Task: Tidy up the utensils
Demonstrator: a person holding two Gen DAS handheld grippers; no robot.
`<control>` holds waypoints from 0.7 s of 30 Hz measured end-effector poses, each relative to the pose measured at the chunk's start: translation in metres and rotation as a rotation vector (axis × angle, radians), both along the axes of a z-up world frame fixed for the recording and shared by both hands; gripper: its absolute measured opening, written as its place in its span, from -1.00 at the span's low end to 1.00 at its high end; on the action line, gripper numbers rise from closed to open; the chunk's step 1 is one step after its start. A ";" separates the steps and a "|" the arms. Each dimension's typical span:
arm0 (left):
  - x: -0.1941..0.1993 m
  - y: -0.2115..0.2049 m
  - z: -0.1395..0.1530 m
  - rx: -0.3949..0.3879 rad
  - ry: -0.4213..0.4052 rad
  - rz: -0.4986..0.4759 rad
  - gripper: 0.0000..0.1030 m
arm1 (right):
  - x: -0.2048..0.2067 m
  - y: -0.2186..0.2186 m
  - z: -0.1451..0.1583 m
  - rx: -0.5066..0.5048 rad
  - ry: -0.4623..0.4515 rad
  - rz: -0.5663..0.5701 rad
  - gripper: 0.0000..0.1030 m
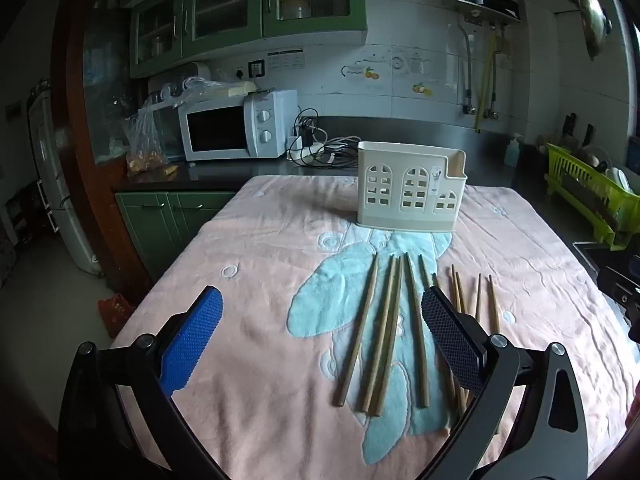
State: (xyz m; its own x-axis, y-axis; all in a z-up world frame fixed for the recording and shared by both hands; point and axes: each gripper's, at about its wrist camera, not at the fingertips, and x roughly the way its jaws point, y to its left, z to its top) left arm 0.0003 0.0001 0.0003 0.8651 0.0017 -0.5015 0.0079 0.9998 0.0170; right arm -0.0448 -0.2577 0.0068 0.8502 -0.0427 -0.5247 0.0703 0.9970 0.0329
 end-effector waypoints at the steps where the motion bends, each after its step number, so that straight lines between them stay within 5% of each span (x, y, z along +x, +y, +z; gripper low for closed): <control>1: -0.002 -0.001 0.000 0.011 -0.014 -0.009 0.91 | 0.000 0.000 0.000 -0.001 -0.003 -0.001 0.89; 21: -0.001 -0.001 0.000 -0.001 0.004 -0.025 0.91 | -0.001 -0.001 0.000 0.016 -0.010 0.003 0.89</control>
